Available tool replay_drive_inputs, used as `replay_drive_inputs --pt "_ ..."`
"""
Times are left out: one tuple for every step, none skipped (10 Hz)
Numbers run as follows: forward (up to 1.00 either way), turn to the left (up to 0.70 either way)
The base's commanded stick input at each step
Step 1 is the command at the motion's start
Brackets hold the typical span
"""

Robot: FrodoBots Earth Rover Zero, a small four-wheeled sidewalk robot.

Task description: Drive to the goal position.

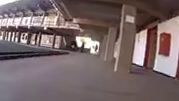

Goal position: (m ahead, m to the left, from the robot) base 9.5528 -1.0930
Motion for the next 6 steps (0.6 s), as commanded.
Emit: replay_drive_inputs --pt "0.93 0.01" --pt "0.92 0.01" --pt "0.92 0.01" --pt "0.93 0.01" --pt "0.93 0.01" --pt "0.92 0.01"
